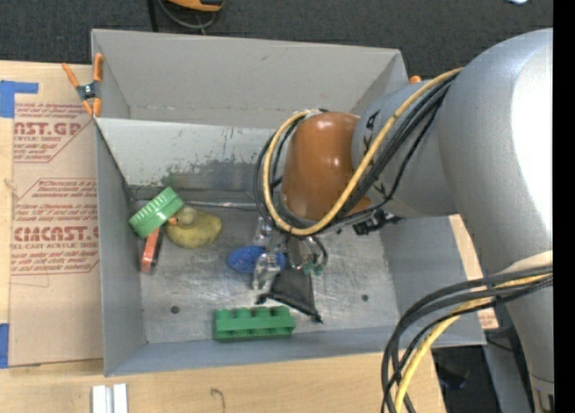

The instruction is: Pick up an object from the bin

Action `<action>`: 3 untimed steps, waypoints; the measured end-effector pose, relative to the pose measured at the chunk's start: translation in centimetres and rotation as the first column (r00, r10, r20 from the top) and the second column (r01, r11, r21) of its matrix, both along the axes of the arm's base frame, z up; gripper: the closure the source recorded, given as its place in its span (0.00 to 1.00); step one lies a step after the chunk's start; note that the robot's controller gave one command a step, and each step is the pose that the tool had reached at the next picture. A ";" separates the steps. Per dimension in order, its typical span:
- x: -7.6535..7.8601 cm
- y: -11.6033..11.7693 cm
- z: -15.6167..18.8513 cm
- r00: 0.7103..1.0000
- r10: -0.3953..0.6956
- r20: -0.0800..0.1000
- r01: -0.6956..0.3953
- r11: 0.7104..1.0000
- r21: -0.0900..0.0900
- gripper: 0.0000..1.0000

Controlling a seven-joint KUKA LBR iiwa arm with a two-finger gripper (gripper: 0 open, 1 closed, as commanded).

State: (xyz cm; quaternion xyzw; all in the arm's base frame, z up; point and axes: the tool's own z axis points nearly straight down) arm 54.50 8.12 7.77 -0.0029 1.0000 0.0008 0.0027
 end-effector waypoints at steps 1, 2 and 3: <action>0.1 0.7 4.0 1.000 0.006 -0.010 -0.006 1.000 -0.002 1.00; 0.3 0.4 8.0 0.999 0.032 -0.004 -0.032 0.999 -0.001 1.00; 0.4 0.3 8.7 0.999 0.035 0.001 -0.035 0.999 -0.001 1.00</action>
Offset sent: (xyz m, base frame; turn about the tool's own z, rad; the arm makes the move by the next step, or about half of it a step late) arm 0.0030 0.0026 0.0844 -0.0345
